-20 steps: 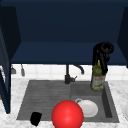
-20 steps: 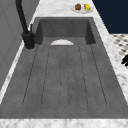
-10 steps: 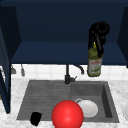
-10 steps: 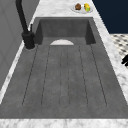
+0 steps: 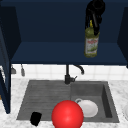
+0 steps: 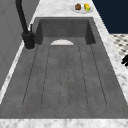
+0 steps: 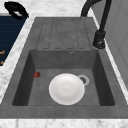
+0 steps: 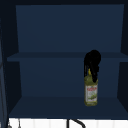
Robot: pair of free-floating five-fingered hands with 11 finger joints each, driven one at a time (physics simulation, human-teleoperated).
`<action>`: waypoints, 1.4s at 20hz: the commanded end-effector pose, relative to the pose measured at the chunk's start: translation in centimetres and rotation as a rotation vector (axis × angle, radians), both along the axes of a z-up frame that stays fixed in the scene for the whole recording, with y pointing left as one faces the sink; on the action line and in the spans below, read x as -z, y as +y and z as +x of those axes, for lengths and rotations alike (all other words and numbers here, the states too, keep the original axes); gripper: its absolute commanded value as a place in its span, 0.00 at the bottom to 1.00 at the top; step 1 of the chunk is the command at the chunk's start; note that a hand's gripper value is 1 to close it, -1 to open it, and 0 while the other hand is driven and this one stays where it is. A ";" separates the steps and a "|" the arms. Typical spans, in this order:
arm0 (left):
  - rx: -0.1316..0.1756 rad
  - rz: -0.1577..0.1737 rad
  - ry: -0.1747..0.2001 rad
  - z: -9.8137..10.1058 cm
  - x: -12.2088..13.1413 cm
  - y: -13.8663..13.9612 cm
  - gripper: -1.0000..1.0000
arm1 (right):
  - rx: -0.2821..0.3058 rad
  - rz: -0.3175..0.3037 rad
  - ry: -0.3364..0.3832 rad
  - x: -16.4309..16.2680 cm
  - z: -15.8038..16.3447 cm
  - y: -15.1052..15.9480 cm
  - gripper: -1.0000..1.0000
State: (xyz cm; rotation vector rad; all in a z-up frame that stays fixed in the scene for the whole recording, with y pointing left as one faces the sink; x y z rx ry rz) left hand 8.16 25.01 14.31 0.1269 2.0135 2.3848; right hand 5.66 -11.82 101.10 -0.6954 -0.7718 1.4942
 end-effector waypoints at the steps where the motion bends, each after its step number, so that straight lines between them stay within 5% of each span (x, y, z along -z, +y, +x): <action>1: 0.000 0.000 0.000 0.0 0.0 0.0 0.50 | 0.003 0.011 -0.010 -1.4 3.1 0.0 1.00; 12: 0.000 0.000 0.000 0.0 0.0 0.0 0.50 | 0.000 -0.067 -0.038 5.5 12.6 1.9 1.00; 16: 0.000 0.000 0.000 0.0 0.0 0.0 0.50 | 0.000 -0.021 -0.042 7.7 15.8 1.7 1.00; 28: 0.000 0.000 0.000 0.0 0.0 0.0 0.50 | 0.000 -0.014 -0.038 11.2 25.2 1.2 1.00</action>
